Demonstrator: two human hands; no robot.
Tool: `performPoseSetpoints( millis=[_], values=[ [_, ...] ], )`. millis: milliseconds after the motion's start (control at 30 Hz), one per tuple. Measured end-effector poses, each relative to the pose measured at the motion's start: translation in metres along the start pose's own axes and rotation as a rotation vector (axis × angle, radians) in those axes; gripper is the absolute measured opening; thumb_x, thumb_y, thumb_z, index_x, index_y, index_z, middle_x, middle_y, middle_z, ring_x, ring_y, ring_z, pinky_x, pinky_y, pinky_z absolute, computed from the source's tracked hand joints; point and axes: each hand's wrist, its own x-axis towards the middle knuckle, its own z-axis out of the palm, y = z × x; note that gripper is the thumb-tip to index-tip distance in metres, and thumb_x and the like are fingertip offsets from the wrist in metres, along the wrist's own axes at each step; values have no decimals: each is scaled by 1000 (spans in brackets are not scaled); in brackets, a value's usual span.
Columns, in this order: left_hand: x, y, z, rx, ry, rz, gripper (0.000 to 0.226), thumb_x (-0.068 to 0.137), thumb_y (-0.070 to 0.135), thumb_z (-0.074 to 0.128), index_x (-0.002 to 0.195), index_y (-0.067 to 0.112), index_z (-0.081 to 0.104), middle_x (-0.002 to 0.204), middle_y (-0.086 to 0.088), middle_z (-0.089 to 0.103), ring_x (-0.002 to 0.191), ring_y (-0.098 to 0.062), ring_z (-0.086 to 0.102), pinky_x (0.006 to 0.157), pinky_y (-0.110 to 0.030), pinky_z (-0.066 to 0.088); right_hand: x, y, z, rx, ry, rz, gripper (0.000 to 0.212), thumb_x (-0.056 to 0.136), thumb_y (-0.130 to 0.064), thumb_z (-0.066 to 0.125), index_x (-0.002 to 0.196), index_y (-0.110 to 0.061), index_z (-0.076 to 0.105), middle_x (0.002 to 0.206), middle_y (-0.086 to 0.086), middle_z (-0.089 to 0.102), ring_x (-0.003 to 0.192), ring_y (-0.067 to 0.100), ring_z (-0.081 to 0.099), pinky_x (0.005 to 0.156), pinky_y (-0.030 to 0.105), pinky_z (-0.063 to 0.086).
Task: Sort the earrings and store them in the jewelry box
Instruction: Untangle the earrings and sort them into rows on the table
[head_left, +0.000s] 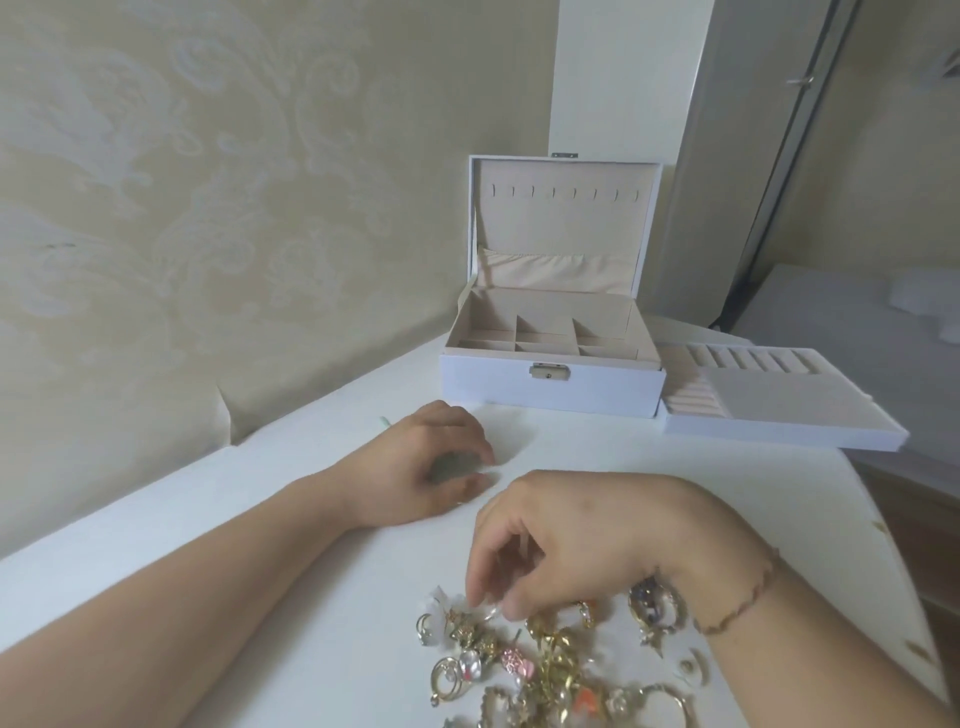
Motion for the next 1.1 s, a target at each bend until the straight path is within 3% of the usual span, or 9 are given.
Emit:
performPoseSetpoints(
  millis=[100, 200, 267, 400, 500, 700, 867, 1000, 1100],
  values=[
    [4, 2, 3, 9, 22, 29, 29, 90, 38, 56, 100, 17, 73, 103, 5, 65, 102, -15, 57, 94, -32, 45, -12, -2, -10, 121, 52, -7, 29, 90, -4, 59, 100, -28, 72, 97, -7, 72, 77, 1, 63, 68, 13, 48],
    [3, -3, 3, 84, 139, -31, 21, 92, 40, 56, 103, 29, 70, 109, 19, 60, 105, -17, 49, 94, -46, 42, -24, 24, -28, 166, 443, 43, 32, 89, 1, 58, 88, -28, 71, 90, -4, 73, 76, 3, 62, 71, 16, 47],
    [1, -5, 2, 96, 196, -72, 23, 92, 45, 55, 105, 32, 69, 110, 22, 58, 105, -17, 47, 95, -48, 41, -33, 43, -31, 45, 562, 191, 24, 89, -11, 62, 88, -34, 71, 87, -11, 70, 70, 2, 59, 69, 16, 43],
    [1, -1, -1, 104, 56, -66, 39, 86, 60, 54, 113, 34, 66, 116, 23, 55, 115, -14, 44, 102, -44, 35, -54, 48, -4, -41, 386, 325, 20, 86, -37, 67, 106, -39, 66, 99, -20, 62, 78, -4, 56, 76, 15, 46],
    [1, 1, 0, 140, -22, -18, 46, 85, 65, 51, 117, 35, 65, 122, 20, 55, 120, -13, 42, 106, -39, 30, -64, 42, 14, -44, 427, 268, 19, 84, -44, 68, 103, -38, 67, 98, -20, 59, 87, -7, 52, 82, 18, 46],
    [0, 5, -3, 134, 14, 46, 37, 88, 57, 55, 113, 31, 67, 118, 16, 58, 113, -12, 46, 100, -47, 37, -77, 33, 33, -41, 439, 256, 5, 80, -29, 73, 79, -30, 68, 76, -14, 64, 68, 0, 57, 65, 20, 48],
    [5, 20, -3, 77, 97, 146, 30, 90, 44, 61, 108, 23, 71, 114, 10, 63, 106, -19, 51, 93, -47, 42, -80, 29, 35, 25, 529, 231, 8, 79, -24, 73, 78, -32, 71, 79, -12, 66, 79, 0, 61, 73, 20, 49],
    [14, 44, 1, -83, 132, 105, 31, 95, 40, 53, 108, 18, 71, 109, 11, 66, 105, -19, 53, 94, -43, 42, -75, 24, 20, 177, 554, 169, 10, 79, -16, 77, 76, -24, 73, 76, -7, 70, 56, -3, 54, 57, 9, 39],
    [14, 46, 8, -141, 122, 20, 35, 97, 43, 48, 110, 20, 70, 106, 17, 68, 105, -14, 55, 95, -42, 44, -54, 27, 4, 257, 701, 154, 13, 77, -10, 78, 73, -20, 72, 71, -2, 69, 53, -3, 52, 55, 10, 40]
  ],
)
